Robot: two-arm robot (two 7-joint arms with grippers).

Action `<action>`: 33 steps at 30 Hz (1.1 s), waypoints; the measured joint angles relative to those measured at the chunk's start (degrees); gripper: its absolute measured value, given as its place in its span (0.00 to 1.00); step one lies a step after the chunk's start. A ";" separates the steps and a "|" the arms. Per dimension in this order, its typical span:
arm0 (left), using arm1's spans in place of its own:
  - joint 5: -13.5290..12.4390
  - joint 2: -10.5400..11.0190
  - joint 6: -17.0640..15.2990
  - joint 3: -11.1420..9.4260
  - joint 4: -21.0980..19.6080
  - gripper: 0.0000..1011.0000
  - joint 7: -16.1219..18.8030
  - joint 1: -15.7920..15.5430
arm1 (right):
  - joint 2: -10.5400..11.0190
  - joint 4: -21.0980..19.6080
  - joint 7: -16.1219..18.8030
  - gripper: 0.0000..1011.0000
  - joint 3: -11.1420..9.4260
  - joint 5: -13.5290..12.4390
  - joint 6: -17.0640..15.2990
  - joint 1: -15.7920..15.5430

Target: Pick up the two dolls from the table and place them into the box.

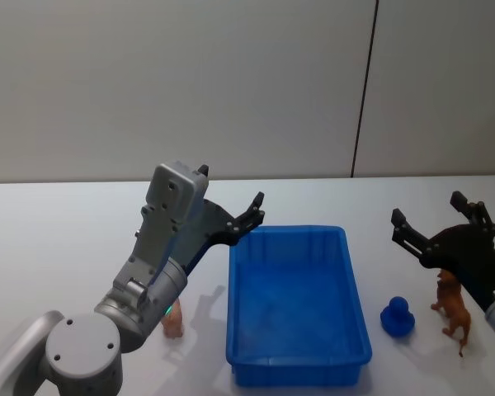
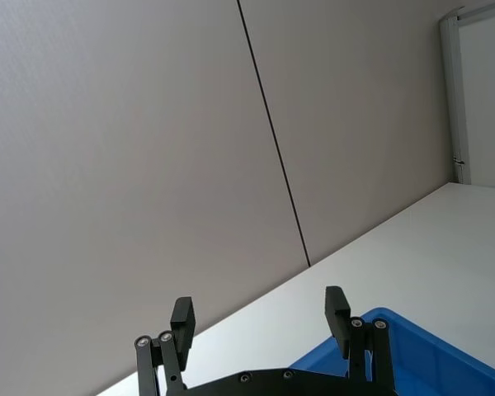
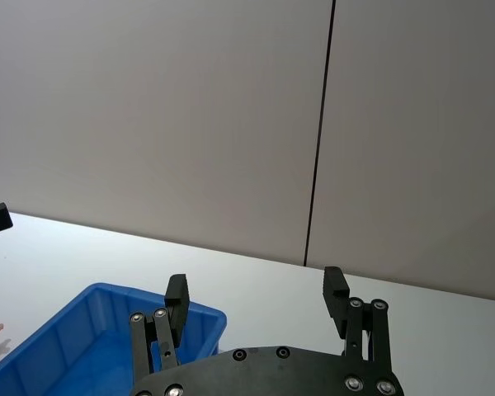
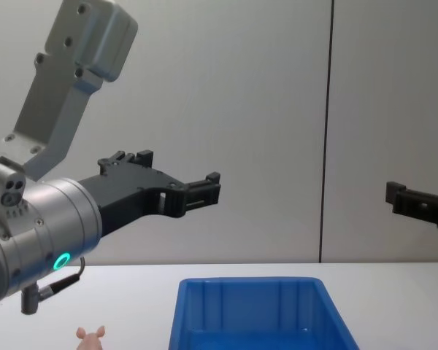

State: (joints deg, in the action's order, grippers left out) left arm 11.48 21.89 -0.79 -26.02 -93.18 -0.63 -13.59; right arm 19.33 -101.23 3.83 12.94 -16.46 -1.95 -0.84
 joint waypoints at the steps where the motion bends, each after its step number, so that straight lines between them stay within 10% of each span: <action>1: 0.00 0.00 0.00 0.00 0.00 0.99 0.00 0.00 | 0.00 0.00 0.00 0.99 0.00 0.00 0.00 0.00; 33: 0.00 0.00 0.00 0.00 0.00 0.99 0.00 0.00 | 0.56 -1.37 -3.52 0.99 -0.37 0.98 -2.42 -1.75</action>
State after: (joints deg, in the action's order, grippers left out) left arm 11.48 21.89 -0.79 -26.02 -93.18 -0.62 -13.59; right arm 19.89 -102.60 0.31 12.57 -15.49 -4.37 -2.59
